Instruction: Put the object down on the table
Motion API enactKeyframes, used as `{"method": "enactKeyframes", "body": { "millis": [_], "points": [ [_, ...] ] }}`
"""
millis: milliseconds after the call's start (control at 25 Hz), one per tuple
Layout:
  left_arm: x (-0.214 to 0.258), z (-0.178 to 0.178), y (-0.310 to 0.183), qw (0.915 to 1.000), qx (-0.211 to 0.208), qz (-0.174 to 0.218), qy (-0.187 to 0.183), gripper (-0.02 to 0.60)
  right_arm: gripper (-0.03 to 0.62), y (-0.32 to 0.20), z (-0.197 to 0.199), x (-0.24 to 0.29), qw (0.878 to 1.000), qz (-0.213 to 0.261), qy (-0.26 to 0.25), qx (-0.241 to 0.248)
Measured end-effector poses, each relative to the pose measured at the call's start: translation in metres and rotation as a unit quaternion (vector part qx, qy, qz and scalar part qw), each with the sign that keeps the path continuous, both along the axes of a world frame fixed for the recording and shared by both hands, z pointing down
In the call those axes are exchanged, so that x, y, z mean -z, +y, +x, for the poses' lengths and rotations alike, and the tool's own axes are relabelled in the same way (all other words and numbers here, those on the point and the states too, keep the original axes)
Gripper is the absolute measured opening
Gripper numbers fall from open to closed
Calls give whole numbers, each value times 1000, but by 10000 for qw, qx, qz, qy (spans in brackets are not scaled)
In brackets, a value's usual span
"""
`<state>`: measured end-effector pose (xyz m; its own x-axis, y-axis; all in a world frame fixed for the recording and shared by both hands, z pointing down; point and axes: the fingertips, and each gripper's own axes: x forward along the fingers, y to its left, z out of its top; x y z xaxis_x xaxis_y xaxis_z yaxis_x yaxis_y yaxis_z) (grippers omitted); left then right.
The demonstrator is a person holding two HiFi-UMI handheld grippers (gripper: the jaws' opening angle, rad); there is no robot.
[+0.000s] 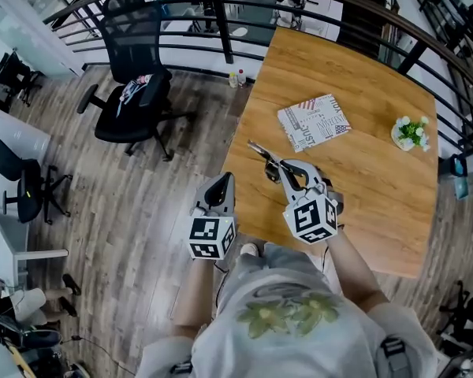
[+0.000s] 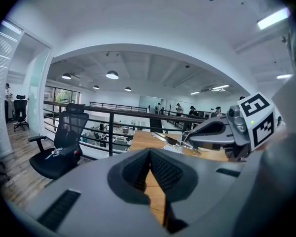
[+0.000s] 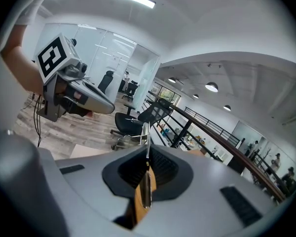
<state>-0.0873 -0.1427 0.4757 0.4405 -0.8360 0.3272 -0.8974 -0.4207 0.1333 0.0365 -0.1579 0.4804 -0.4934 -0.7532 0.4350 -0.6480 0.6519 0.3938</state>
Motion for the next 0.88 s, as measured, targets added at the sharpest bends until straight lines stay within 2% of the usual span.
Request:
{"method": "enactKeyframes", "body": {
  "millis": [880],
  "points": [
    [-12, -28, -4, 9996, 189, -190, -95, 14, 12, -16, -38, -49, 9975, -471, 348, 396]
  ]
}}
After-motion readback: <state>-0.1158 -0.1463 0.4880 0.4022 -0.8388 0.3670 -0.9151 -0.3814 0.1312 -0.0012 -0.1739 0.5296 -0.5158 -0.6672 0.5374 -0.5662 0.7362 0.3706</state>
